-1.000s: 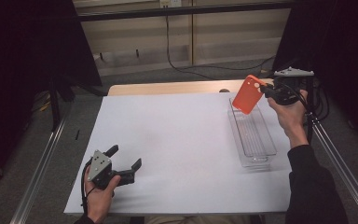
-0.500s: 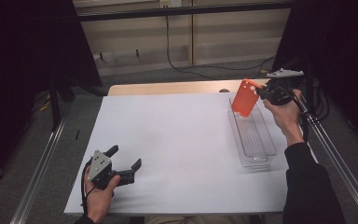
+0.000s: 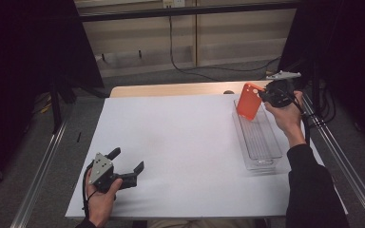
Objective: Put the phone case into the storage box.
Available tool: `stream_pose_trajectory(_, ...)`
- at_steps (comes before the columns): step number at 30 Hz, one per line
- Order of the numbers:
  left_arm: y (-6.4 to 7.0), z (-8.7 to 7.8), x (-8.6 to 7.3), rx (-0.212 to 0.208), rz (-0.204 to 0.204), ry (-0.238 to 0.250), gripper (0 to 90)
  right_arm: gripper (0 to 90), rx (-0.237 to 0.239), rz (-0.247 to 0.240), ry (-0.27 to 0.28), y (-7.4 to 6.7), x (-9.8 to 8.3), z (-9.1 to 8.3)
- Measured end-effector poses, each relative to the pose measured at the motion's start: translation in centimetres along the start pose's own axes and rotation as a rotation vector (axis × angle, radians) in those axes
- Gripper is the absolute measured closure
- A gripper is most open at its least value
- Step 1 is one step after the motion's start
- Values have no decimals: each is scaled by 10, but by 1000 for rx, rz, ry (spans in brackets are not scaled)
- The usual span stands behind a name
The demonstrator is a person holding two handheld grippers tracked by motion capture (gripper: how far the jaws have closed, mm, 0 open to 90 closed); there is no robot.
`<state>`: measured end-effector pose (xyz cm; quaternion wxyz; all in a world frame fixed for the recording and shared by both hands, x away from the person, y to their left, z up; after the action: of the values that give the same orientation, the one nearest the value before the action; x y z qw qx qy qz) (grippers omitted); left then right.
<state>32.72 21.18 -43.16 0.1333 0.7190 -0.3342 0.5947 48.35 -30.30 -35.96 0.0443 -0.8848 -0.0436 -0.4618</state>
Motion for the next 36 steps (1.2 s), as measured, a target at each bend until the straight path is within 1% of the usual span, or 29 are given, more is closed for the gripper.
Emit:
stream_pose_trajectory(3, 0, 0, 0, 0, -1, -1, 15, 808, -11, -4, -4, 0, 0, 2)
stream_pose_trajectory(10, 0, 0, 0, 3, 5, -2, 15, 807, -17, -15, -9, -3, 0, 6)
stream_pose_trajectory(14, 0, 1, 0, 2, -2, 0, 15, 807, -25, -37, -20, -7, 3, 7)
stream_pose_trajectory(17, 0, 0, 0, -1, 8, -4, 15, 807, -30, -44, -19, -9, 5, 10)
stream_pose_trajectory(19, 0, -1, 1, 3, 3, 6, 15, 807, -30, -46, -25, -9, 6, 11)
stream_pose_trajectory(20, 0, -1, 1, 5, 11, 5, 15, 806, -31, -47, -28, -8, 7, 12)
stream_pose_trajectory(23, 0, 0, 0, 2, 6, 4, 15, 805, -30, -47, -29, -6, 8, 13)
stream_pose_trajectory(28, 0, 0, 1, -2, 9, 3, 15, 800, -36, -31, -27, -2, 10, 19)
stream_pose_trajectory(30, 0, 0, 0, -1, 13, -2, 15, 797, -31, -29, -30, -1, 11, 20)
stream_pose_trajectory(34, 0, 0, 0, 0, 8, 1, 15, 793, -25, -31, -30, -1, 13, 22)
stream_pose_trajectory(36, 0, 0, 0, -3, 15, -3, 15, 791, -23, -33, -28, -2, 14, 24)
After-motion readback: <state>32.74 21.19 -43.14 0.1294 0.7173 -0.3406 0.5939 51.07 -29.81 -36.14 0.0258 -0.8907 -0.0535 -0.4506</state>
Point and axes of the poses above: each handheld gripper's, and its own axes: z roughly forward along the jaws, x roughly out of its top, y roughly to its right, the point moved 2 cm from there along z, roughly forward along the jaws, and after that the axes turned 13 degrees about z, right-handed, at the moved point
